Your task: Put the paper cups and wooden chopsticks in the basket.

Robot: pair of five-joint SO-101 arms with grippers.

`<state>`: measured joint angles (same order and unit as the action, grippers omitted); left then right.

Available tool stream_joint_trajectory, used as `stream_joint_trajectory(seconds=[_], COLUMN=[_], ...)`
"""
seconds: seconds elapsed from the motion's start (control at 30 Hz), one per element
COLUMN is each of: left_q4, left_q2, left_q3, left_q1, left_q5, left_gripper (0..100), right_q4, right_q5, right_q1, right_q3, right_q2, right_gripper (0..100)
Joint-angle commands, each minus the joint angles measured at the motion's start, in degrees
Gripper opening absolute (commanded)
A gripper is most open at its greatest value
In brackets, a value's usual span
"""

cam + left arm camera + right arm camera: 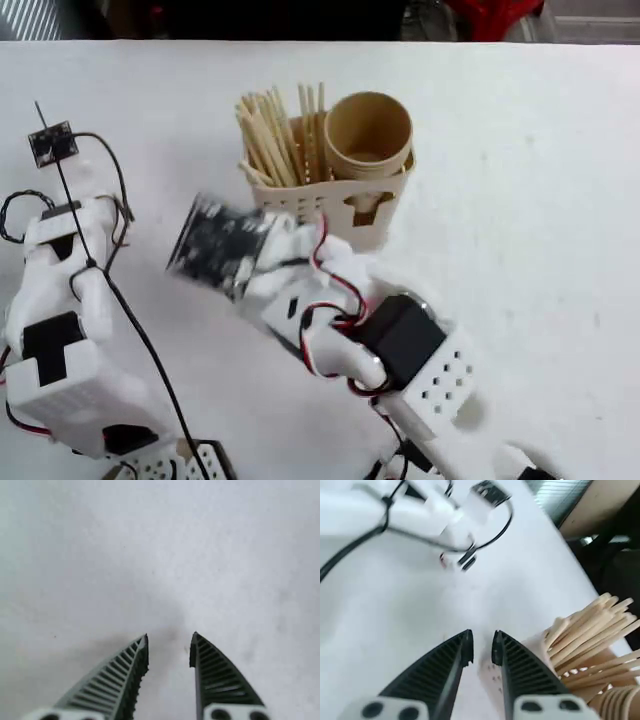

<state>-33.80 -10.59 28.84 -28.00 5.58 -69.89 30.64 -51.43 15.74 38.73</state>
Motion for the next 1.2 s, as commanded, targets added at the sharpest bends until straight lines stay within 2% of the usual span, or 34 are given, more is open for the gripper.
stream_joint_trajectory(seconds=[0.0, 0.1, 0.27, 0.43, 0.6, 0.8, 0.97, 1.17], left_q4=[1.0, 1.0, 1.0, 1.0, 1.0, 1.0, 1.0, 1.0], left_q2=[0.4, 0.4, 0.4, 0.4, 0.4, 0.4, 0.4, 0.4], left_q3=[-1.2, -1.2, -1.2, -1.3, -1.2, -1.2, -1.2, -1.3], left_q1=[0.7, 0.7, 0.7, 0.7, 0.7, 0.7, 0.7, 0.7], left_q5=[0.4, 0.4, 0.4, 0.4, 0.4, 0.4, 0.4, 0.4], left_gripper=[16, 16, 16, 16, 16, 16, 16, 16], right_q4=[-1.8, 1.5, 17.2, 24.7, 25.1, 23.8, 22.4, 16.0], right_q5=[2.6, 6.9, 9.1, 9.1, 9.1, 8.6, 8.5, 6.3], right_q1=[0.3, 0.3, 0.5, 1.1, 2.9, 4.3, 4.8, 7.6], right_q3=[3.9, 11.8, 21.7, 21.4, 17.5, 16.4, 16.4, 18.1], right_q2=[-2.8, -9.2, -22.1, -35.6, -44.7, -45.3, -43.8, -28.9], right_gripper=[7.4, 7.4, 8.4, 17.6, 16.5, 1.7, 1.5, 1.7])
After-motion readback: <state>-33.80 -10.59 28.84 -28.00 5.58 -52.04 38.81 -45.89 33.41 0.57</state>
